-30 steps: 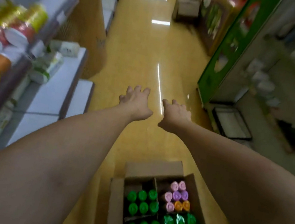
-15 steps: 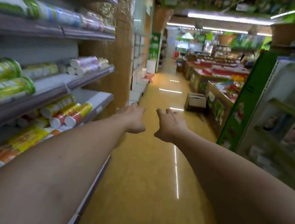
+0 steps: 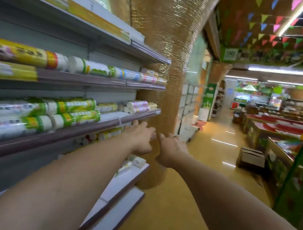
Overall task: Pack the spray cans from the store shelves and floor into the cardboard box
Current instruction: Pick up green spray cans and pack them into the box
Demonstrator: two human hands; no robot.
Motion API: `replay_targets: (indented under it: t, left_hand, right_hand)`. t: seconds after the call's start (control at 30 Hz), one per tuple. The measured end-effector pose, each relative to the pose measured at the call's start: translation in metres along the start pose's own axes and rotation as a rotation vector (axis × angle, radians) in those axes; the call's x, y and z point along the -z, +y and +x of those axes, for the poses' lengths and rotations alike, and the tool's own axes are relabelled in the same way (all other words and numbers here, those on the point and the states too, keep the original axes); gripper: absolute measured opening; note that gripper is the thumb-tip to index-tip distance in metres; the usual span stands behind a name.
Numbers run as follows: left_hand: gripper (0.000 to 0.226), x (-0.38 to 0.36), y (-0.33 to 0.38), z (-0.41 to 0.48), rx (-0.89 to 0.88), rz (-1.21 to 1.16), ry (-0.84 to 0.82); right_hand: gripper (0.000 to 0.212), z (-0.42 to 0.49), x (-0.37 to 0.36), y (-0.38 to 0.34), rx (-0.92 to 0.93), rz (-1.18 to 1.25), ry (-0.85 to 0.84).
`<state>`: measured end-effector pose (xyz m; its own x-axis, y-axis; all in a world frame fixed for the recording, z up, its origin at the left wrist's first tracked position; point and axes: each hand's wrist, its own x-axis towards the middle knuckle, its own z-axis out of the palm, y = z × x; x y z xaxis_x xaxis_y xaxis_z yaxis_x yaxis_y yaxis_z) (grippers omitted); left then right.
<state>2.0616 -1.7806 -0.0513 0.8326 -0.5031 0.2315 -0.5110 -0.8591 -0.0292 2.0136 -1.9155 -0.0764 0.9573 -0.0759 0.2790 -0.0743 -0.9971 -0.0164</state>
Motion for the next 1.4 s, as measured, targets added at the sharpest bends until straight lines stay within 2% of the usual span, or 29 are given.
replay_targets:
  t: [0.13, 0.33, 0.4, 0.6, 0.77, 1.0, 1.2, 1.4]
  left_hand:
    - [0.071, 0.023, -0.022, -0.037, 0.083, 0.059, -0.003]
    - [0.053, 0.054, -0.066, -0.09, 0.231, 0.141, -0.015]
    - [0.051, 0.062, -0.082, -0.108, 0.278, 0.173, -0.008]
    - [0.069, 0.075, -0.12, -0.161, 0.346, 0.213, 0.03]
    - [0.07, 0.082, -0.164, -0.227, 0.429, 0.233, 0.048]
    - [0.07, 0.104, -0.214, -0.353, 0.604, 0.249, 0.024]
    - [0.069, 0.113, -0.264, -0.505, 0.817, 0.247, 0.005]
    - [0.07, 0.122, -0.294, -0.663, 1.016, 0.241, -0.042]
  right_hand:
    - [0.071, -0.006, 0.008, -0.032, 0.108, 0.025, 0.026]
    - [0.081, -0.014, 0.027, -0.086, 0.267, 0.129, 0.051]
    - [0.078, -0.019, 0.032, -0.106, 0.309, 0.153, 0.054]
    - [0.071, -0.037, 0.049, -0.162, 0.382, 0.147, 0.067]
    - [0.072, -0.06, 0.053, -0.224, 0.456, 0.193, 0.065]
    - [0.074, -0.115, 0.049, -0.329, 0.587, 0.211, 0.005]
    - [0.062, -0.203, 0.051, -0.448, 0.777, 0.255, -0.092]
    - [0.075, -0.311, 0.04, -0.558, 0.953, 0.29, -0.169]
